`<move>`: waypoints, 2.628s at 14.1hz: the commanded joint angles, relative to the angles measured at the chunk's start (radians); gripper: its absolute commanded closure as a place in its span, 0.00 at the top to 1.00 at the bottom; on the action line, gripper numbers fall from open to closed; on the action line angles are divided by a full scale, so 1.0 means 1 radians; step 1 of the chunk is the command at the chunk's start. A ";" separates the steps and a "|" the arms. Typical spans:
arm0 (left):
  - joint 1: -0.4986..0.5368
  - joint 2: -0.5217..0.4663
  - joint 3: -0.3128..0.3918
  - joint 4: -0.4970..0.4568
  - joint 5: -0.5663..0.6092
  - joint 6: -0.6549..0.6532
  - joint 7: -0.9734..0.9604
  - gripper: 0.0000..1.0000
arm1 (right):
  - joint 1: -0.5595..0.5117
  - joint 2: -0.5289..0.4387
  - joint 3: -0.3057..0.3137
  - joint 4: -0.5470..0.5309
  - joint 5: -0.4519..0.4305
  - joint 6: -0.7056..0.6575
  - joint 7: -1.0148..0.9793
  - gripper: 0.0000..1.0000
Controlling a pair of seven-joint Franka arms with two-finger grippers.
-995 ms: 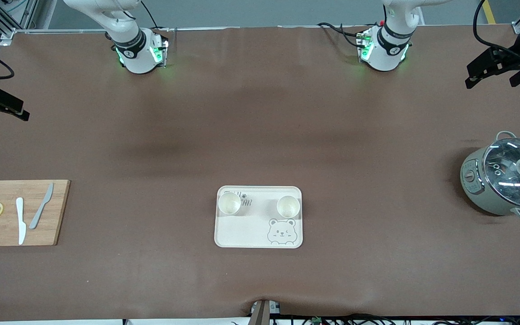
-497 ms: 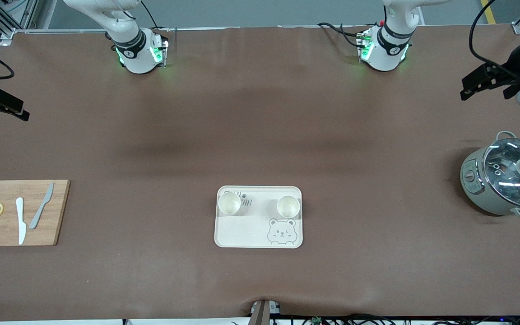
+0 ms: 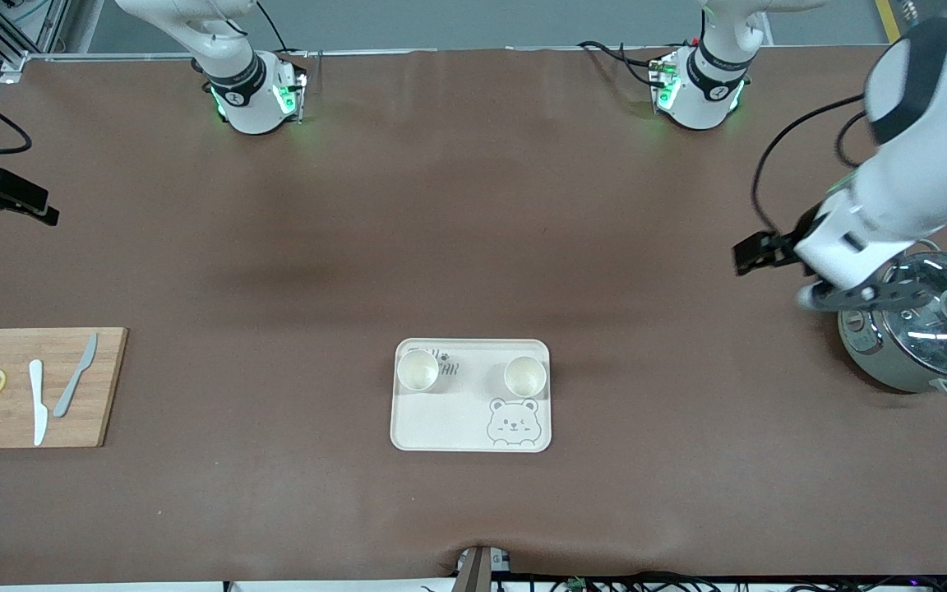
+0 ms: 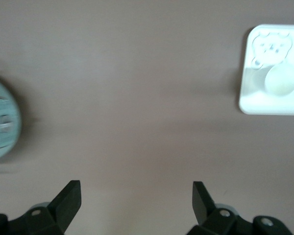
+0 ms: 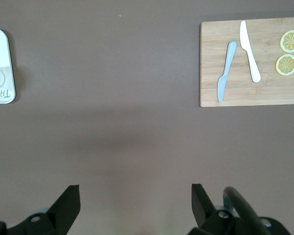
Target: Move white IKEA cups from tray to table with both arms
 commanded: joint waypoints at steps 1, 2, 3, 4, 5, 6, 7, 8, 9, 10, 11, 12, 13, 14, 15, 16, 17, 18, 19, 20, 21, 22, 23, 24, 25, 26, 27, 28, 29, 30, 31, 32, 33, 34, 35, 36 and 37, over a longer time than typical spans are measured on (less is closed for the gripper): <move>-0.082 0.102 -0.001 0.034 0.017 0.088 -0.136 1.00 | -0.022 0.014 0.012 0.027 0.017 -0.006 -0.003 1.00; -0.111 0.138 -0.001 0.035 0.019 0.129 -0.178 1.00 | -0.024 0.018 0.012 0.022 0.021 -0.008 -0.003 1.00; -0.138 0.172 -0.001 0.035 0.019 0.172 -0.214 1.00 | -0.024 0.038 0.012 0.021 0.021 -0.008 0.000 1.00; -0.163 0.209 -0.001 0.037 0.017 0.230 -0.248 1.00 | -0.024 0.049 0.012 0.024 0.020 -0.005 -0.008 1.00; -0.183 0.238 -0.001 0.037 0.016 0.289 -0.288 1.00 | -0.025 0.050 0.012 0.024 0.020 0.000 -0.008 1.00; -0.203 0.272 -0.001 0.038 0.016 0.347 -0.340 1.00 | -0.030 0.052 0.012 0.022 0.020 0.000 -0.005 1.00; -0.220 0.307 -0.001 0.052 0.016 0.395 -0.379 1.00 | -0.033 0.076 0.012 0.025 0.021 -0.002 -0.002 1.00; -0.240 0.350 0.001 0.073 0.017 0.429 -0.406 1.00 | -0.031 0.090 0.012 0.027 0.021 0.000 -0.005 1.00; -0.258 0.392 0.008 0.098 0.019 0.453 -0.429 1.00 | -0.031 0.093 0.012 0.028 0.021 0.000 -0.006 1.00; -0.270 0.428 0.011 0.121 0.019 0.482 -0.448 1.00 | -0.031 0.095 0.012 0.031 0.015 0.000 -0.008 1.00; -0.272 0.458 0.011 0.132 0.019 0.513 -0.460 0.98 | -0.033 0.095 0.012 0.031 0.012 0.001 -0.008 1.00; -0.274 0.476 0.011 0.133 0.017 0.547 -0.463 0.97 | -0.034 0.098 0.012 0.031 0.009 0.004 -0.008 1.00; -0.283 0.493 0.011 0.133 0.017 0.579 -0.465 0.94 | -0.034 0.113 0.012 0.031 0.012 0.019 -0.008 1.00; -0.284 0.514 0.011 0.133 0.017 0.607 -0.466 0.92 | -0.031 0.136 0.012 0.033 0.018 0.042 -0.008 1.00; -0.286 0.533 0.011 0.133 0.017 0.637 -0.471 0.89 | -0.025 0.149 0.014 0.031 0.021 0.084 -0.008 1.00; -0.297 0.557 0.011 0.136 0.019 0.669 -0.472 0.81 | -0.021 0.165 0.016 0.030 0.021 0.110 -0.012 1.00; -0.310 0.576 0.013 0.138 0.019 0.705 -0.474 0.77 | -0.019 0.175 0.017 0.030 0.023 0.113 -0.037 1.00; -0.313 0.582 0.020 0.135 0.019 0.716 -0.472 0.76 | -0.016 0.175 0.017 0.028 0.021 0.110 -0.057 1.00; -0.312 0.590 0.020 0.133 0.020 0.714 -0.465 0.74 | -0.020 0.175 0.017 0.027 0.021 0.109 -0.060 1.00; -0.313 0.594 0.020 0.132 0.020 0.716 -0.465 0.64 | -0.028 0.181 0.017 0.024 0.021 0.113 -0.060 1.00; -0.320 0.602 0.020 0.130 0.020 0.716 -0.468 0.53 | -0.031 0.199 0.017 0.024 0.023 0.119 -0.060 1.00; -0.323 0.607 0.020 0.130 0.019 0.714 -0.468 0.44 | -0.027 0.219 0.017 0.030 0.024 0.128 -0.058 1.00; -0.323 0.607 0.020 0.130 0.019 0.714 -0.469 0.31 | -0.019 0.237 0.017 0.030 0.027 0.160 -0.055 1.00; -0.323 0.607 0.020 0.130 0.020 0.714 -0.466 0.13 | -0.010 0.254 0.017 0.030 0.030 0.206 -0.051 1.00; -0.323 0.605 0.020 0.130 0.020 0.713 -0.466 0.00 | 0.001 0.282 0.017 0.030 0.032 0.248 -0.051 1.00; -0.323 0.602 0.020 0.130 0.020 0.710 -0.466 0.00 | 0.006 0.306 0.017 0.030 0.040 0.292 -0.051 1.00; -0.321 0.598 0.020 0.130 0.020 0.707 -0.466 0.00 | 0.012 0.328 0.017 0.030 0.055 0.329 -0.049 1.00; -0.320 0.590 0.022 0.130 0.020 0.707 -0.466 0.00 | 0.024 0.357 0.017 0.030 0.078 0.355 -0.049 1.00; -0.320 0.581 0.024 0.130 0.020 0.705 -0.468 0.00 | 0.033 0.391 0.017 0.030 0.110 0.381 -0.049 1.00; -0.311 0.565 0.025 0.130 0.020 0.705 -0.468 0.00 | 0.044 0.417 0.017 0.028 0.138 0.415 -0.049 1.00; -0.304 0.536 0.025 0.129 0.020 0.685 -0.468 0.00 | 0.058 0.441 0.017 0.027 0.152 0.456 -0.048 1.00; -0.303 0.504 0.028 0.129 0.022 0.621 -0.468 0.00 | 0.070 0.461 0.017 0.025 0.152 0.477 -0.042 1.00; -0.289 0.469 0.028 0.129 0.022 0.564 -0.466 0.00 | 0.081 0.471 0.017 0.022 0.152 0.478 -0.013 1.00; -0.257 0.431 0.024 0.126 0.016 0.527 -0.474 0.00 | 0.105 0.472 0.019 0.022 0.152 0.475 0.045 1.00; -0.219 0.394 0.017 0.109 0.007 0.489 -0.469 0.00 | 0.143 0.472 0.017 0.022 0.152 0.471 0.128 1.00; -0.193 0.351 0.017 0.081 0.007 0.440 -0.459 0.00 | 0.185 0.474 0.017 0.022 0.152 0.474 0.212 1.00; -0.163 0.325 0.017 0.065 0.007 0.405 -0.469 0.00 | 0.223 0.492 0.019 0.025 0.153 0.480 0.259 1.00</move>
